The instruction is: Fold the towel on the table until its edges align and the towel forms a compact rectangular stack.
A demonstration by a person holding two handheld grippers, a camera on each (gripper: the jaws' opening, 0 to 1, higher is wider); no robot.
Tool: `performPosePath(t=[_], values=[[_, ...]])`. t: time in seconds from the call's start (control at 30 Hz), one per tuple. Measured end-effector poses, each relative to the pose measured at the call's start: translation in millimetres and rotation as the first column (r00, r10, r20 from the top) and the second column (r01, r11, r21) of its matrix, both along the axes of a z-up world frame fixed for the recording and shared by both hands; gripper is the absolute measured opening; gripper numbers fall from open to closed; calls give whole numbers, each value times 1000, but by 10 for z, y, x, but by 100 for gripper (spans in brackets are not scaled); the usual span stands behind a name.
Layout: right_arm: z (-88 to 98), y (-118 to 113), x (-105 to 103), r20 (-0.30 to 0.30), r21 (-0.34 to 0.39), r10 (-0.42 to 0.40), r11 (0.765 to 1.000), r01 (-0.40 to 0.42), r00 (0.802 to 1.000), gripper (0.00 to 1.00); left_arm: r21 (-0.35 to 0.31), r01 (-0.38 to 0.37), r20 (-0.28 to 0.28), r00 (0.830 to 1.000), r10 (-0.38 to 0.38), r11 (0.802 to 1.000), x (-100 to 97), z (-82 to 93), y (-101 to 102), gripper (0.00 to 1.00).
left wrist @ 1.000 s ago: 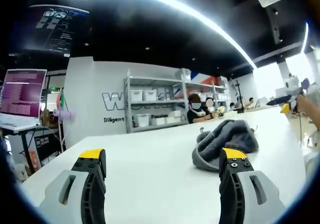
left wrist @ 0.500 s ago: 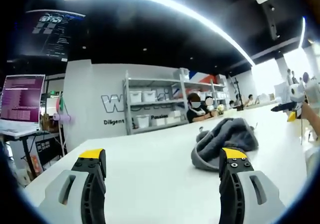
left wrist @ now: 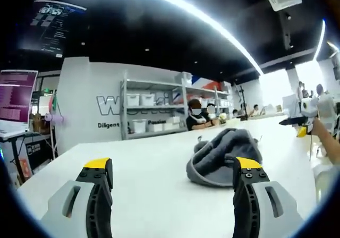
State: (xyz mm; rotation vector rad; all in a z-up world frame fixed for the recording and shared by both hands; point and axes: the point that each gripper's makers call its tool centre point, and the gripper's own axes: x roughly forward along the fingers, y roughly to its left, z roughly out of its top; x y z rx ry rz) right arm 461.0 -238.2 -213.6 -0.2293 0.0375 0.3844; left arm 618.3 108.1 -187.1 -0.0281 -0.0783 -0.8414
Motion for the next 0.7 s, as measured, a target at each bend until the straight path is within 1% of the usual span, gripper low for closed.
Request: performPosePath(t=[0.03, 0.07, 0.13, 0.2, 0.23, 0.27, 0.3, 0.33, 0.37, 0.4, 0.47, 0.6, 0.7], values=[[-3, 5, 1, -1, -2, 0, 1000, 0, 1000, 99, -16, 39, -35, 999, -40, 999, -50, -23, -82, 92], [-5, 10, 1, -3, -6, 0, 1000, 0, 1000, 99, -28, 70, -56, 996, -71, 997, -94, -37, -158, 91], [-13, 25, -1, -7, -11, 3, 1000, -3, 1000, 99, 1, 111, -110, 988, -110, 994, -170, -116, -336, 90], [-20, 40, -2, -12, -16, 5, 1000, -6, 1000, 99, 27, 153, -165, 975, -146, 988, -246, -194, -515, 89], [-21, 53, -5, -15, -20, 8, 1000, -9, 1000, 99, 46, 157, -189, 971, -146, 986, -255, -234, -570, 88], [-23, 58, -8, -17, -22, 9, 1000, -10, 1000, 99, 84, 171, -231, 962, -148, 982, -268, -305, -647, 87], [-20, 60, -9, -17, -22, 10, 1000, -10, 1000, 99, 94, 177, -241, 959, -150, 980, -274, -325, -674, 86], [-14, 64, -11, -16, -15, 11, 1000, -11, 1000, 99, 119, 187, -260, 954, -151, 975, -277, -372, -747, 85], [-13, 65, -12, -15, -12, 11, 1000, -11, 1000, 99, 134, 194, -267, 952, -153, 972, -276, -397, -795, 85], [-11, 70, -17, -15, -7, 12, 1000, -13, 1000, 99, 146, 193, -269, 952, -149, 970, -260, -429, -854, 85], [-18, 76, -20, -17, -3, 15, 1000, -15, 1000, 99, 160, 200, -292, 945, -147, 967, -214, -485, -926, 85], [-38, 85, -39, -23, -17, 18, 1000, -18, 1000, 99, 139, 191, -314, 939, -139, 972, -111, -491, -999, 78], [-19, 78, -64, -18, -7, 23, 1000, -23, 1000, 99, 96, 140, -343, 934, -99, 985, 60, -476, -974, 72]])
